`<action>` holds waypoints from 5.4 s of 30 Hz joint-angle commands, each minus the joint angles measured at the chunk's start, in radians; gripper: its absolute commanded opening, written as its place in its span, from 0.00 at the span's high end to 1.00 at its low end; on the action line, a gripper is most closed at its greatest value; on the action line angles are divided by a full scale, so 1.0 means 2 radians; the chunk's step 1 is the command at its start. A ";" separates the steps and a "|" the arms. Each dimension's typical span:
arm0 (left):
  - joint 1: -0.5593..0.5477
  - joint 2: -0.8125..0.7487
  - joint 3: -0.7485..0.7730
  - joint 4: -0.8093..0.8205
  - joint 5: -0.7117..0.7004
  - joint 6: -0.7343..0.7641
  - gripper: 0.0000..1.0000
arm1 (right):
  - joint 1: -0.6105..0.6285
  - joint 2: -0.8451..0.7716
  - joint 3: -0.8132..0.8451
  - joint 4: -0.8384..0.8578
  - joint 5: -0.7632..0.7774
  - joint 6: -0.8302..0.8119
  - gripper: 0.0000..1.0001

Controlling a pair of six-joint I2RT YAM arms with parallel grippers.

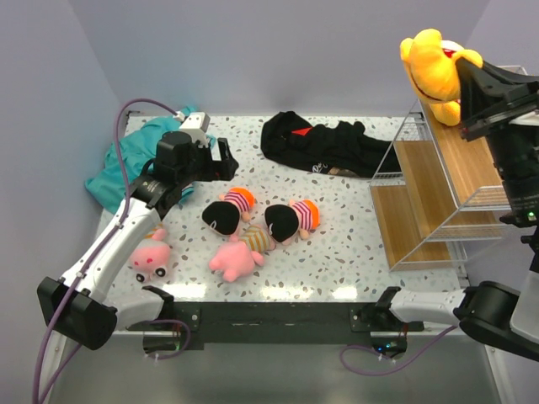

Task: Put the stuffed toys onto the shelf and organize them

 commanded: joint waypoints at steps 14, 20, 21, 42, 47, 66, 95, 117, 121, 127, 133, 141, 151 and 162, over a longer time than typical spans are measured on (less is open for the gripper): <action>0.003 0.001 0.000 0.017 -0.005 0.013 0.00 | -0.086 -0.076 -0.084 -0.001 0.168 -0.137 1.00; 0.003 -0.001 0.000 0.017 -0.002 0.013 0.00 | -0.089 -0.102 -0.150 -0.057 0.174 -0.154 1.00; 0.004 -0.002 -0.001 0.017 -0.002 0.013 0.00 | -0.089 -0.107 -0.163 -0.067 0.169 -0.161 1.00; 0.003 -0.008 -0.005 0.020 0.003 0.010 0.00 | -0.089 -0.136 -0.334 -0.046 0.259 -0.215 1.00; 0.003 -0.006 -0.003 0.021 0.005 0.010 0.00 | -0.089 -0.147 -0.353 -0.049 0.267 -0.220 1.00; 0.003 -0.007 -0.006 0.019 0.001 0.010 0.00 | -0.089 -0.149 -0.350 -0.064 0.267 -0.192 0.52; 0.003 -0.031 -0.015 0.020 -0.026 0.010 0.00 | -0.089 -0.075 -0.288 -0.008 0.276 -0.196 0.27; 0.003 -0.207 -0.122 0.073 -0.153 -0.004 0.01 | -0.044 0.071 -0.224 -0.127 -0.129 0.297 0.35; 0.003 -0.219 -0.130 0.077 -0.179 -0.012 0.01 | -0.017 0.064 -0.319 -0.074 -0.146 0.350 0.38; 0.003 -0.214 -0.134 0.078 -0.181 -0.013 0.01 | -0.008 0.080 -0.479 0.033 -0.164 0.423 0.43; 0.003 -0.183 -0.131 0.049 -0.148 -0.041 0.02 | 0.008 0.125 -0.513 0.079 -0.154 0.442 0.44; 0.003 -0.098 -0.153 0.016 -0.077 -0.098 0.05 | 0.013 0.127 -0.536 0.102 -0.131 0.446 0.44; -0.001 0.120 -0.031 -0.015 -0.024 -0.065 0.21 | 0.014 0.068 -0.593 0.113 -0.147 0.428 0.44; -0.042 0.165 -0.063 -0.021 -0.100 -0.070 0.27 | 0.013 0.023 -0.646 0.133 -0.153 0.413 0.44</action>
